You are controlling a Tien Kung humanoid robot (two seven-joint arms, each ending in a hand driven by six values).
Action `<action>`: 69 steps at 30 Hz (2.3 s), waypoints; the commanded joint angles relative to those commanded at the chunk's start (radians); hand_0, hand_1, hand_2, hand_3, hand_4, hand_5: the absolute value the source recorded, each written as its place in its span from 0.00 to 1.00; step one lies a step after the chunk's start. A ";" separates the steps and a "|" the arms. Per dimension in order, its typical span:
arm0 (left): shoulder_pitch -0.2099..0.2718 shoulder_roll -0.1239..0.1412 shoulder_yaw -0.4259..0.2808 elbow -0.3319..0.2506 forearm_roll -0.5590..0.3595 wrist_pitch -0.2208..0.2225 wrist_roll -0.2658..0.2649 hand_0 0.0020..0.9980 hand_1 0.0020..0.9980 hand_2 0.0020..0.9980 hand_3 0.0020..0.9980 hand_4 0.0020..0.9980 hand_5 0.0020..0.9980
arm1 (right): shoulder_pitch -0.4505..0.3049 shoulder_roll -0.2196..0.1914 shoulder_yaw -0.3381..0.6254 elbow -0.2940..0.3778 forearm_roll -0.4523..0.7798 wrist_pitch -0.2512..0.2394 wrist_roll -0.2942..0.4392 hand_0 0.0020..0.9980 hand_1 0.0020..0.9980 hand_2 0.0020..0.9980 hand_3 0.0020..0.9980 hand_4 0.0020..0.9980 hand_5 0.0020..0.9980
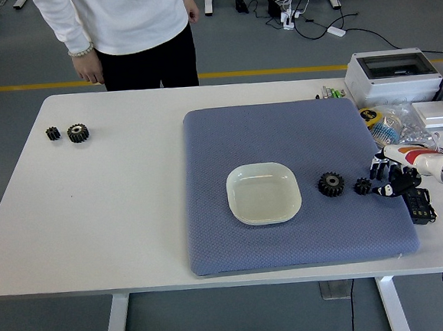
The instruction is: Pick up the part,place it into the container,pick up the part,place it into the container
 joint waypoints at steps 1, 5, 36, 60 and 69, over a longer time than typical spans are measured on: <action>0.000 0.000 0.000 0.000 0.000 0.000 0.000 0.71 0.69 0.74 0.61 0.75 0.70 | 0.000 -0.002 0.004 0.003 -0.002 0.006 -0.003 0.27 0.45 0.57 0.54 0.81 0.24; -0.001 0.000 0.001 0.000 -0.001 0.000 0.000 0.71 0.69 0.74 0.61 0.75 0.70 | -0.002 -0.009 0.025 0.015 -0.013 0.039 -0.016 0.32 0.50 0.70 0.75 0.97 0.30; 0.001 0.001 0.005 0.000 -0.002 0.000 0.001 0.71 0.69 0.74 0.61 0.75 0.70 | -0.006 0.027 0.010 0.025 -0.017 -0.073 0.030 0.36 0.49 0.62 0.52 0.86 0.22; -0.003 0.002 0.011 0.000 -0.004 0.000 0.002 0.71 0.69 0.74 0.61 0.75 0.70 | -0.006 0.046 -0.010 -0.018 0.007 -0.068 0.023 0.36 0.49 0.61 0.53 0.84 0.21; -0.002 0.000 0.002 0.000 0.002 0.001 0.004 0.71 0.69 0.74 0.61 0.75 0.70 | -0.012 0.057 -0.014 -0.027 0.028 -0.067 0.028 0.37 0.48 0.58 0.52 0.81 0.22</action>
